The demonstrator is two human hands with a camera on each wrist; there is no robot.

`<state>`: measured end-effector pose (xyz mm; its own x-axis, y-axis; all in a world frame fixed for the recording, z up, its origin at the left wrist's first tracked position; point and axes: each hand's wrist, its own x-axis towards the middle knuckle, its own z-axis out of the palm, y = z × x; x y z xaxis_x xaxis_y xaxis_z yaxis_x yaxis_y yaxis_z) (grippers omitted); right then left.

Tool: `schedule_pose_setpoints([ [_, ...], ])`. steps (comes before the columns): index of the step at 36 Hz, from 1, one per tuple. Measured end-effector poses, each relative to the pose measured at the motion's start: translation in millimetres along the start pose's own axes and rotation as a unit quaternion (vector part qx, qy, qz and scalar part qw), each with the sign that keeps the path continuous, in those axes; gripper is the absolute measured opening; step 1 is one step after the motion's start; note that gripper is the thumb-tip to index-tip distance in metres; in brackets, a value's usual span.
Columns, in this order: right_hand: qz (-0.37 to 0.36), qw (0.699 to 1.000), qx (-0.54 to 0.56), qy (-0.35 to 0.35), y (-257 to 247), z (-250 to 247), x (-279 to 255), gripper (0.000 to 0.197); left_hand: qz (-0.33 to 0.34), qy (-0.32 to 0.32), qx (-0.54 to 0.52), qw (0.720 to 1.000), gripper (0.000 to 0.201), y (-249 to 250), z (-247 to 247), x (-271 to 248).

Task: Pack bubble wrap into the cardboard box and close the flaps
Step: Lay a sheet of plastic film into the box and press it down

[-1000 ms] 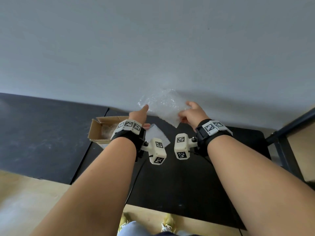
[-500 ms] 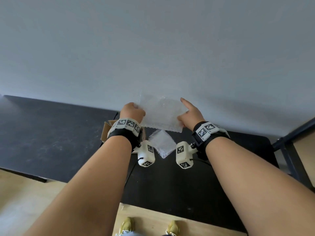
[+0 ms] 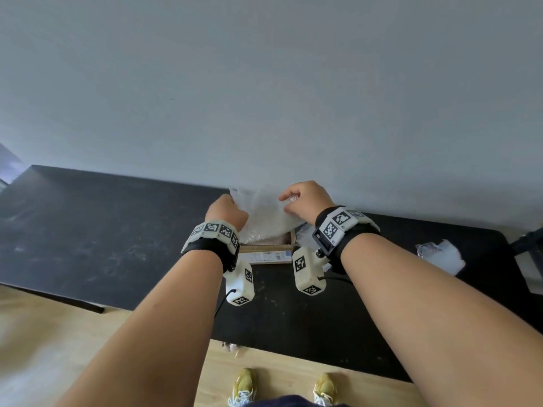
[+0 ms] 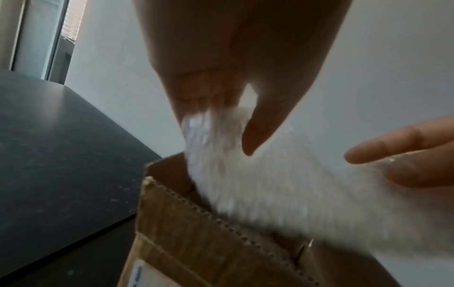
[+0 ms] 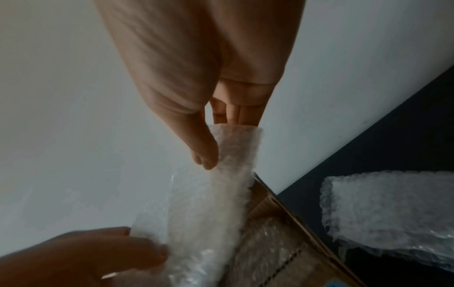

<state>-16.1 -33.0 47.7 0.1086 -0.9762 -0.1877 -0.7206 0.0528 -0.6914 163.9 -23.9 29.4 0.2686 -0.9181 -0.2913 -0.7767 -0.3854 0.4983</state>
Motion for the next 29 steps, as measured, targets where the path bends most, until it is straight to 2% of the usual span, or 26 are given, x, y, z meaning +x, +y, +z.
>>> schedule_pose_setpoints([
  [1, -0.002, 1.0, -0.024, -0.021, -2.7, 4.9, -0.2, 0.034, 0.011, -0.016, 0.015, 1.0, 0.003, -1.6, -0.9, -0.3],
  [3, -0.002, 0.995, -0.076, -0.066, -6.8, 15.9, -1.3, 0.043, 0.022, -0.044, 0.042, 0.998, 0.013, -5.0, -0.1, 0.0],
  [6, 0.002, 0.985, -0.137, -0.109, -9.4, 28.2, -3.0, 0.051, 0.035, -0.065, 0.093, 0.993, 0.012, -11.0, 1.4, 1.6],
  [11, 0.016, 0.968, -0.221, -0.121, -14.2, 31.0, -4.7, 0.055, 0.076, -0.09, 0.151, 0.981, 0.017, -18.6, 2.6, 7.4],
  [14, 0.034, 0.967, -0.228, -0.11, -14.0, 34.6, -3.1, 0.062, 0.105, -0.118, 0.189, 0.969, 0.025, -17.0, 1.4, 8.5],
  [18, 0.053, 0.961, -0.239, -0.126, -7.0, 46.8, -2.5, 0.071, 0.14, -0.127, 0.245, 0.951, 0.014, -21.3, 7.1, 11.4],
  [21, 0.065, 0.948, -0.28, -0.135, -0.3, 55.0, -1.8, 0.07, 0.142, -0.145, 0.268, 0.942, 0.02, -23.0, 13.5, 11.7],
  [25, 0.08, 0.924, -0.338, -0.162, 1.4, 58.0, -1.3, 0.057, 0.171, -0.111, 0.288, 0.936, 0.032, -29.5, 23.8, 8.3],
  [29, 0.077, 0.917, -0.359, -0.153, 7.5, 65.0, 3.9, 0.054, 0.13, -0.057, 0.196, 0.97, 0.037, -34.1, 24.9, 9.6],
])
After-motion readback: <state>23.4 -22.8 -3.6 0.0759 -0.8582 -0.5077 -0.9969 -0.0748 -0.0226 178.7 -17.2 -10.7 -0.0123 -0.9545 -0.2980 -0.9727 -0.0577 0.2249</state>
